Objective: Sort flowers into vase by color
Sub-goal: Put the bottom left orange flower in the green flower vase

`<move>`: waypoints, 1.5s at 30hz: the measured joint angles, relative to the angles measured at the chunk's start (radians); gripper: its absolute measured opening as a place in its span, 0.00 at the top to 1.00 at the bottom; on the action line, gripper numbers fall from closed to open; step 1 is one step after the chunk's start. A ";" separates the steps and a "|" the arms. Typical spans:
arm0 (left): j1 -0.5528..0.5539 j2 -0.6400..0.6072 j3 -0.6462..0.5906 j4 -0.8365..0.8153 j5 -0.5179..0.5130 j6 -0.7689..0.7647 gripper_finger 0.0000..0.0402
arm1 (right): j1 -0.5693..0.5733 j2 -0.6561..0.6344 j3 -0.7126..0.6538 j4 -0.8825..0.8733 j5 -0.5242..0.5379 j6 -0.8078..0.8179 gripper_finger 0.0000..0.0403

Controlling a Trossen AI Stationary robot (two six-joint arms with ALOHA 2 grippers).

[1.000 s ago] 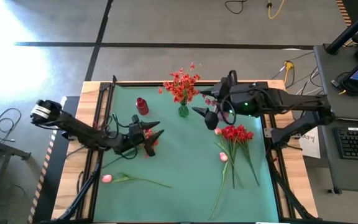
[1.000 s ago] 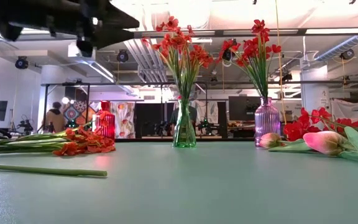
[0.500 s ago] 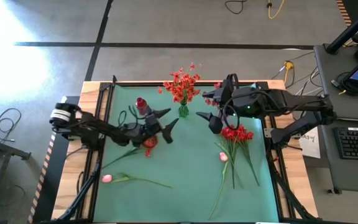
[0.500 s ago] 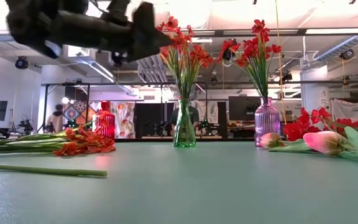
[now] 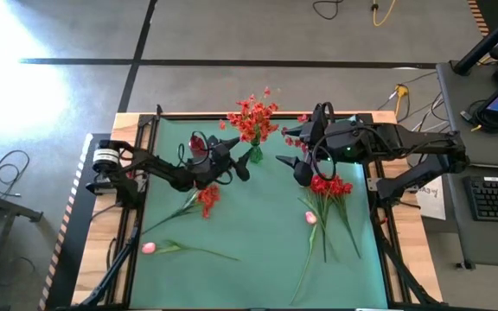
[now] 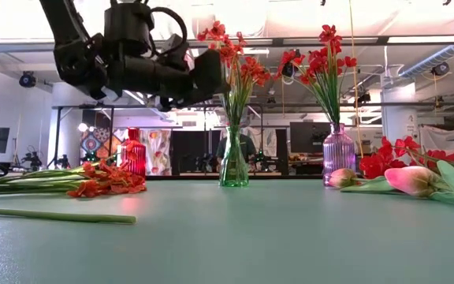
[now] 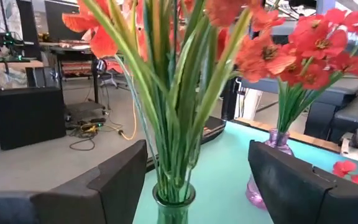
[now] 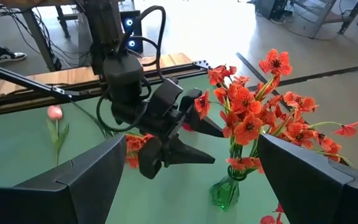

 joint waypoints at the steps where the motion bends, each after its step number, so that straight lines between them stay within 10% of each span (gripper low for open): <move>1: 0.006 0.007 0.000 0.014 0.011 0.004 0.34 | 0.000 0.000 0.000 0.000 0.000 0.000 0.12; 15: 0.043 0.017 0.023 0.038 0.062 0.052 0.39 | 0.000 0.002 0.000 -0.001 0.000 -0.005 0.12; 45: 0.069 0.015 0.050 -0.002 0.062 0.056 0.98 | 0.000 0.003 -0.001 -0.020 0.001 -0.008 0.12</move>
